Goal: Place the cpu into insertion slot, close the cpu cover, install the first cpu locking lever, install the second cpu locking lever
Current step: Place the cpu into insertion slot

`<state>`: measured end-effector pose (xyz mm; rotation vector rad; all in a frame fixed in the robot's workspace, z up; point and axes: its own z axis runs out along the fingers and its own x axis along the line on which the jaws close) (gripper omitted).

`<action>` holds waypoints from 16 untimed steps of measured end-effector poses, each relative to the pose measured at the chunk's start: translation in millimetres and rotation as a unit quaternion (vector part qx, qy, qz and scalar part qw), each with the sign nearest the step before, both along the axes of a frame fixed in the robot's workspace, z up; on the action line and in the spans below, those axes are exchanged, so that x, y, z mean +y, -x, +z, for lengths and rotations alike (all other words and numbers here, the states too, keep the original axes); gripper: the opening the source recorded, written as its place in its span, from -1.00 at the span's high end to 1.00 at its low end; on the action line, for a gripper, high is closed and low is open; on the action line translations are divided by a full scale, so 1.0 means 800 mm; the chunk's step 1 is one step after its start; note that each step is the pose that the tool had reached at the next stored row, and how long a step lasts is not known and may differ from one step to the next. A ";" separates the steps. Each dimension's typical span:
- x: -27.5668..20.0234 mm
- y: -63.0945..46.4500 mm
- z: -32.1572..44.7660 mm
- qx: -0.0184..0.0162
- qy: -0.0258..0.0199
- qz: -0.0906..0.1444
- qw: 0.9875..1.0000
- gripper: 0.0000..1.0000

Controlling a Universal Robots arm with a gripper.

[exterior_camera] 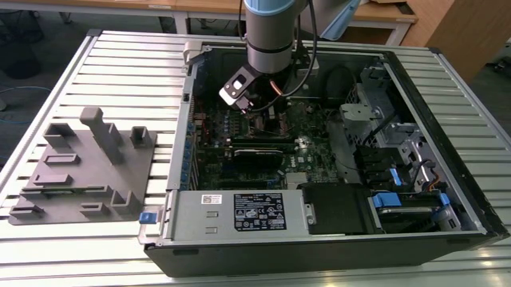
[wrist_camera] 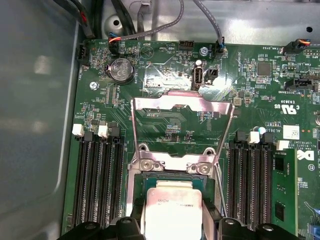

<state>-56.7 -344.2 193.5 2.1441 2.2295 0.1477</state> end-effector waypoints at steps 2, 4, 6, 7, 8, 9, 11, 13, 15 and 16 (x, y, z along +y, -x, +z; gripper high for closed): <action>0.0000 0.000 -0.0001 0.000 0.000 0.000 1.000 -0.07; 0.0000 0.000 -0.0002 0.000 0.000 0.000 1.000 -0.07; 0.0001 0.000 -0.0002 0.000 0.000 0.000 1.000 -0.07; 0.0001 0.000 -0.0003 0.000 0.000 0.000 1.000 -0.07; 0.0001 0.000 -0.0003 0.000 0.000 0.000 1.000 -0.07; 0.0001 0.000 -0.0003 0.000 0.000 0.000 1.000 -0.07; 0.0001 0.000 -0.0004 0.000 0.000 -0.006 1.000 -0.07; 0.0002 0.000 -0.0006 0.000 -0.001 -0.014 1.000 -0.07; 0.0001 0.000 -0.0005 0.000 -0.001 -0.020 1.000 -0.07; 0.0001 0.000 -0.0004 0.000 -0.001 -0.021 1.000 -0.07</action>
